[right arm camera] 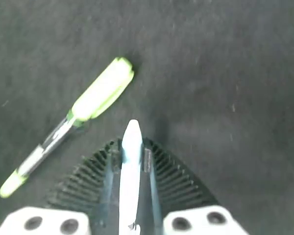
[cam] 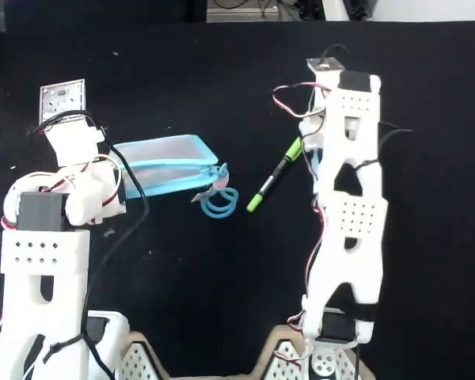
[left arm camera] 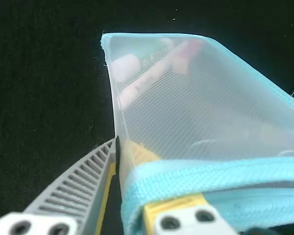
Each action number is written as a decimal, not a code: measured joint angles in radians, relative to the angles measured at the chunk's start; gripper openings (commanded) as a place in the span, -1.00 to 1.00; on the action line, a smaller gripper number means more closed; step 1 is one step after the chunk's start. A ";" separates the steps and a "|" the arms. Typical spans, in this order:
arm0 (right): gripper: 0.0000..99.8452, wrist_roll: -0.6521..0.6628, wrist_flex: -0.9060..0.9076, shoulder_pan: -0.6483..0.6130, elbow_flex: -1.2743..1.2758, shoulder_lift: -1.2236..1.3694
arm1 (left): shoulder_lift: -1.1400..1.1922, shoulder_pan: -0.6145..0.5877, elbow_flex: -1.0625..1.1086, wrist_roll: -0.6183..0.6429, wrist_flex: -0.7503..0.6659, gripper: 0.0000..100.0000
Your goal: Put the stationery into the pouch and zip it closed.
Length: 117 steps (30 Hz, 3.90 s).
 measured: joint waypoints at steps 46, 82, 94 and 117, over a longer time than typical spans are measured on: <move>-0.98 -0.129 -1.201 -0.885 1.906 -2.650 | 0.000 0.000 0.000 0.000 0.000 -0.93; -0.81 0.058 -1.498 -0.884 2.452 -2.661 | 0.000 0.000 0.000 0.000 0.000 -0.93; -0.76 -0.041 -1.145 -0.885 1.999 -2.357 | 0.000 0.000 0.000 0.000 0.000 -0.93; -0.75 -0.287 -0.773 -0.219 1.823 -2.176 | 0.000 0.000 0.000 0.000 0.000 -0.93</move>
